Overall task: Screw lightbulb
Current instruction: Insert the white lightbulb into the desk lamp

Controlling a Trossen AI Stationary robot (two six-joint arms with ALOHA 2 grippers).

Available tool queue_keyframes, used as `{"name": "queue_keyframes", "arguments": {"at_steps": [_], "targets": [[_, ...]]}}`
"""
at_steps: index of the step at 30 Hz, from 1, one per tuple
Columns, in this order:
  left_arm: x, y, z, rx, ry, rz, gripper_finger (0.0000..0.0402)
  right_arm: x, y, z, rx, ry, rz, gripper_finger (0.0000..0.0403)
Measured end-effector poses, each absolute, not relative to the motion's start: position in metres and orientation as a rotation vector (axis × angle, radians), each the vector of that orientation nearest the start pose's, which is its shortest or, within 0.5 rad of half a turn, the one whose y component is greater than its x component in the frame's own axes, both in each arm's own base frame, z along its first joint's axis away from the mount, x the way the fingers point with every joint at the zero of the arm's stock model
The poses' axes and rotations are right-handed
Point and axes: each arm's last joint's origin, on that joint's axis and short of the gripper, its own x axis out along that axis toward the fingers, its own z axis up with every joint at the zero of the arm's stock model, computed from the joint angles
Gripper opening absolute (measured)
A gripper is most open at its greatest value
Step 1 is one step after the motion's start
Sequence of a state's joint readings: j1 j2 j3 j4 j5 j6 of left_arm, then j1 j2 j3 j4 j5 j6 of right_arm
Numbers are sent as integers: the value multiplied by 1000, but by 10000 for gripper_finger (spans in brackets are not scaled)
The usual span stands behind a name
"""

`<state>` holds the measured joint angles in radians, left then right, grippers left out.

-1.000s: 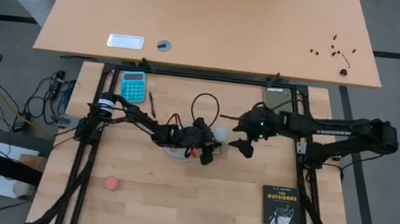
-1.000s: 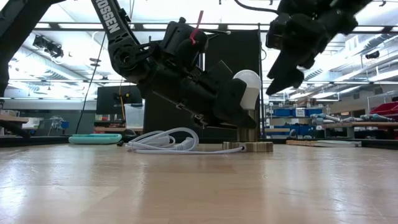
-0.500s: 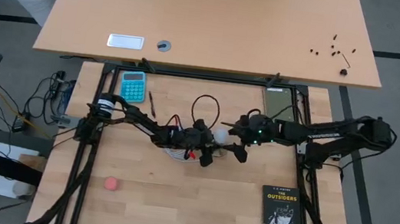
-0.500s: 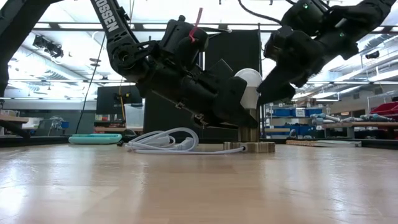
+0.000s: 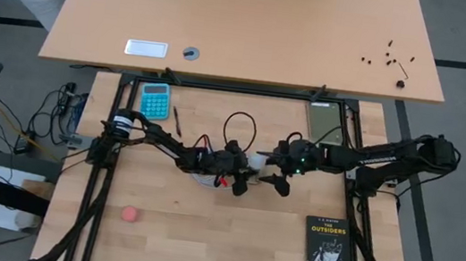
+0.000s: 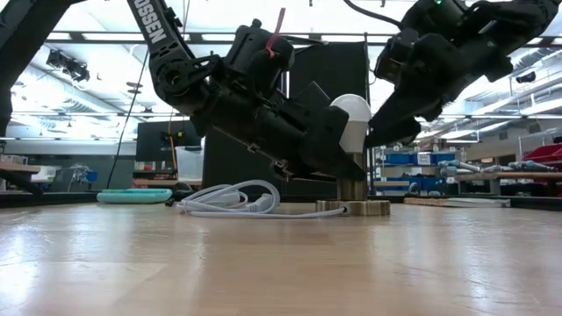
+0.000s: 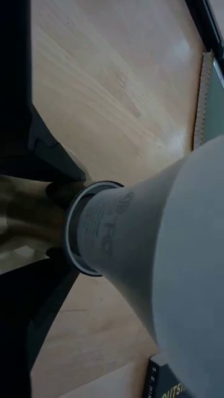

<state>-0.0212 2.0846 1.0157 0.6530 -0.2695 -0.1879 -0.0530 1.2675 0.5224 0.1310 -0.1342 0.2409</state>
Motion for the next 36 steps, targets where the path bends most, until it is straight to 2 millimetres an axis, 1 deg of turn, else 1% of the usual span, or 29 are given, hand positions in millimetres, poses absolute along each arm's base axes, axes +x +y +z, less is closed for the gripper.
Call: {"name": "queue_keyframes", "arguments": {"at_steps": [4,9,10,12,15,20,24,30,35,36], "targets": [[408,0,109,-125,387,289,193,237,0,176,332,673,68,307],[408,0,109,-125,387,291,193,231,14,180,356,700,161,307],[408,0,109,-125,387,291,193,230,15,180,353,709,132,307],[408,0,109,-126,387,292,193,227,13,179,333,725,20,307],[408,0,109,-127,387,292,193,229,8,181,304,679,-79,307],[408,-1,109,-127,385,291,193,235,0,187,280,584,-111,307],[408,-1,109,-128,383,291,193,235,-3,188,281,575,-119,307],[408,-1,109,-129,383,291,193,235,1,188,281,585,-23,307],[408,-1,109,-130,382,292,193,235,13,192,325,586,179,307],[408,-1,109,-130,382,291,193,234,15,192,327,591,185,307]]}}
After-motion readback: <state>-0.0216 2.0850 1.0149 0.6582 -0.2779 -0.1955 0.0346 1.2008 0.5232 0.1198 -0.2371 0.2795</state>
